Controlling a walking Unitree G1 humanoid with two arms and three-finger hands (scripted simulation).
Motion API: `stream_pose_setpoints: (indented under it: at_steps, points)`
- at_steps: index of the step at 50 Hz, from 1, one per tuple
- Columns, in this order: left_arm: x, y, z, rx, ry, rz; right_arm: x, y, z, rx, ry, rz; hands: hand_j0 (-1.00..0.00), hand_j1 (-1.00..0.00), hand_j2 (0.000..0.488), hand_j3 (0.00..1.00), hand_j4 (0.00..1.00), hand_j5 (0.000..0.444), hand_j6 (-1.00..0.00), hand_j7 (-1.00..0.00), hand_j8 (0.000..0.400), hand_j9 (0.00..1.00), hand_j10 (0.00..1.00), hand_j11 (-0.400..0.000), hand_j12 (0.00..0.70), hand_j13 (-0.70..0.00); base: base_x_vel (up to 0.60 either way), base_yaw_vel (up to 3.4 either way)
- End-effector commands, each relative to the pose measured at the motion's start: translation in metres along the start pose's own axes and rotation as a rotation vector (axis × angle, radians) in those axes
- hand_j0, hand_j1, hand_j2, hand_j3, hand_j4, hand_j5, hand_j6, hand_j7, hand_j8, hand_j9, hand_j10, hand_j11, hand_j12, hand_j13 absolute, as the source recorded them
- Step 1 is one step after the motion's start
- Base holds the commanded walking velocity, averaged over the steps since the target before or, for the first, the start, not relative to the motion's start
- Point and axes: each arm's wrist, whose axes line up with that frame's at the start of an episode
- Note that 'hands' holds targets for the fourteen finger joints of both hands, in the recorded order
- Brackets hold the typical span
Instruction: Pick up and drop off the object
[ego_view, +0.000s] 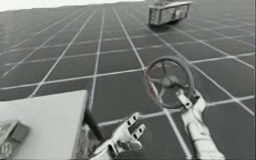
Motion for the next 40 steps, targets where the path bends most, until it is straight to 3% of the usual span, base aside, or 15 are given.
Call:
stream_pose_setpoints:
  at_steps: [1, 40]
  points:
    - [0.0028, -0.0039, 0.0005, 0.013, 0.009, -0.005, 0.0025, -0.0054, 0.0060, 0.024, -0.020, -0.008, 0.00, 0.00, 0.000, 1.00, 1.00, 0.000, 0.00, 0.00, 0.000, 1.00, 1.00, -0.400, 0.000, -0.700, 0.42, 0.47]
    - [0.0028, -0.0039, 0.0005, 0.013, 0.009, -0.005, 0.0025, -0.0054, 0.0060, 0.024, -0.020, -0.008, 0.00, 0.00, 0.000, 1.00, 1.00, 0.000, 0.00, 0.00, 0.000, 1.00, 1.00, -0.400, 0.000, -0.700, 0.47, 0.30]
